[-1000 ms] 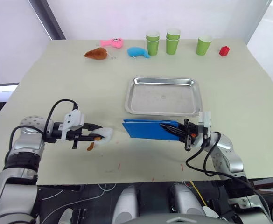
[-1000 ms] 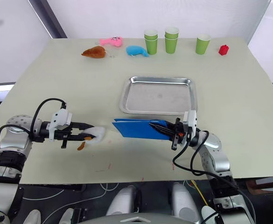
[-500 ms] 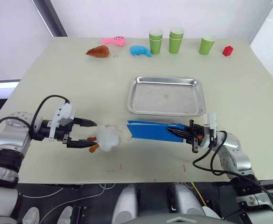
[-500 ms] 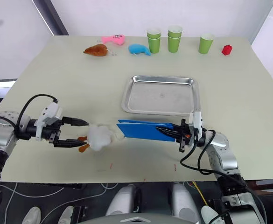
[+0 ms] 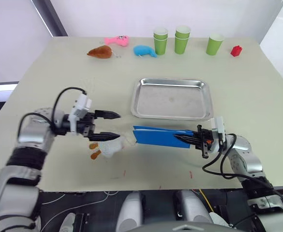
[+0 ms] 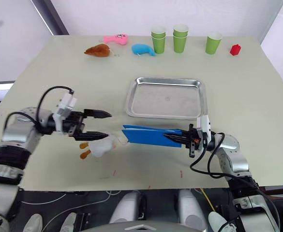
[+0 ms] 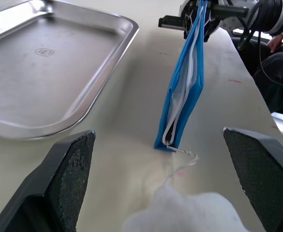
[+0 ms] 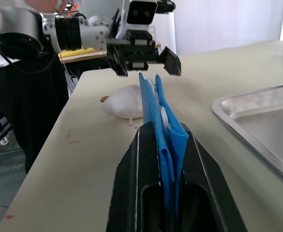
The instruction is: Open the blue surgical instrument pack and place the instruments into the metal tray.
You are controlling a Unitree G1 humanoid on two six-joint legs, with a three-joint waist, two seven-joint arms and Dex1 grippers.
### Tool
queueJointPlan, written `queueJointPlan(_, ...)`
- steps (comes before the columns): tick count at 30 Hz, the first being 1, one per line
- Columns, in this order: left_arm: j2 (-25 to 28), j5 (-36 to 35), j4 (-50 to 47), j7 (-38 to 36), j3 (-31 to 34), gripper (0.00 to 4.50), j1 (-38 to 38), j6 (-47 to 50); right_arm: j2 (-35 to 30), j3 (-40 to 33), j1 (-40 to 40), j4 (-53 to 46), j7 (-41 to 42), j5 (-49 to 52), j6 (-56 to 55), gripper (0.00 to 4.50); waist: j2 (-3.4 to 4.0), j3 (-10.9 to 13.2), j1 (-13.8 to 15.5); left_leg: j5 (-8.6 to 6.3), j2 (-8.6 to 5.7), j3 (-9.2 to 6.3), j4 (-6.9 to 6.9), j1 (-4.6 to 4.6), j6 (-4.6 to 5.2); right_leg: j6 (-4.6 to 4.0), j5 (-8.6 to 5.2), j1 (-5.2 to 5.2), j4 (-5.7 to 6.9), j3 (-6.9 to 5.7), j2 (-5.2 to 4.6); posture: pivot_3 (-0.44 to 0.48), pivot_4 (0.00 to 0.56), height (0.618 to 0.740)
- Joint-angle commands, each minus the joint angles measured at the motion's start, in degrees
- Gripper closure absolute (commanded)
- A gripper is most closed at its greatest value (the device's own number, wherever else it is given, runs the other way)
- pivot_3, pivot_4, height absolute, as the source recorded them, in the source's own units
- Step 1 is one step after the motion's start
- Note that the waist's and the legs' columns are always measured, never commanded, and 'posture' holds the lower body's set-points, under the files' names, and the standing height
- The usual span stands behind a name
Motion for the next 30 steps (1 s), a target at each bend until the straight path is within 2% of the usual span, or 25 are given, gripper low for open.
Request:
queueJointPlan(1, -2.83, 2.13, 0.14, 1.23, 3.70, 0.03, -0.66, -1.89, -0.73, 0.49, 0.70, -1.57, 0.46, -0.64, 0.75, 4.50, 0.00, 0.00, 0.10, 0.00, 0.00, 0.00, 0.00, 0.00, 0.00, 0.00, 0.00, 0.00, 0.01, -0.02, 0.00, 0.000, 0.150, 0.740)
queueJointPlan(9, -7.35, 6.35, 6.28, 0.56, 6.20, 0.03, -2.81, -5.19, -0.76, 0.56, 1.05, -2.08, 0.32, -0.78, 0.66, 4.50, 0.00, 0.00, 0.07, 0.00, -0.02, 0.00, 0.07, 0.00, 0.00, 0.00, 0.02, 0.02, 0.04, -0.02, 0.00, 0.000, 0.150, 0.740)
queueJointPlan(23, -12.15, 9.60, 8.37, -1.32, 6.70, 0.03, -3.75, -5.46, -0.15, 0.99, 1.43, -2.47, -0.51, -1.17, 0.04, 4.50, -0.01, -0.01, -0.05, 0.00, -0.03, -0.02, 0.08, 0.00, 0.00, 0.00, 0.02, 0.03, 0.06, -0.03, 0.00, 0.000, 0.150, 0.740)
queueJointPlan(26, -13.35, 8.81, 7.67, -1.90, 6.93, 0.71, -3.34, -3.93, -0.09, 1.17, 1.68, -2.66, -0.61, -1.27, -0.05, 4.50, -0.01, -0.01, -0.04, 0.00, -0.03, -0.01, 0.09, 0.00, 0.00, 0.00, 0.03, 0.03, 0.06, -0.02, 0.00, 0.000, 0.150, 0.740)
queueJointPlan(29, -13.67, 8.81, 6.00, -3.27, 6.44, 1.94, -2.34, -3.32, -0.12, 1.25, 1.64, -2.68, -0.74, -1.32, -0.03, 4.50, -0.01, -0.01, -0.08, 0.00, -0.03, -0.02, 0.09, 0.00, 0.00, 0.00, 0.03, 0.03, 0.07, -0.02, 0.00, 0.000, 0.150, 0.740)
queueJointPlan(30, -13.50, 8.52, 5.47, -3.47, 6.13, 2.50, -2.07, -2.55, -0.14, 1.25, 1.58, -2.66, -0.78, -1.34, -0.03, 4.50, -0.01, -0.01, -0.10, 0.00, -0.03, -0.02, 0.09, 0.00, 0.00, 0.00, 0.03, 0.03, 0.07, -0.02, 0.00, 0.000, 0.150, 0.740)
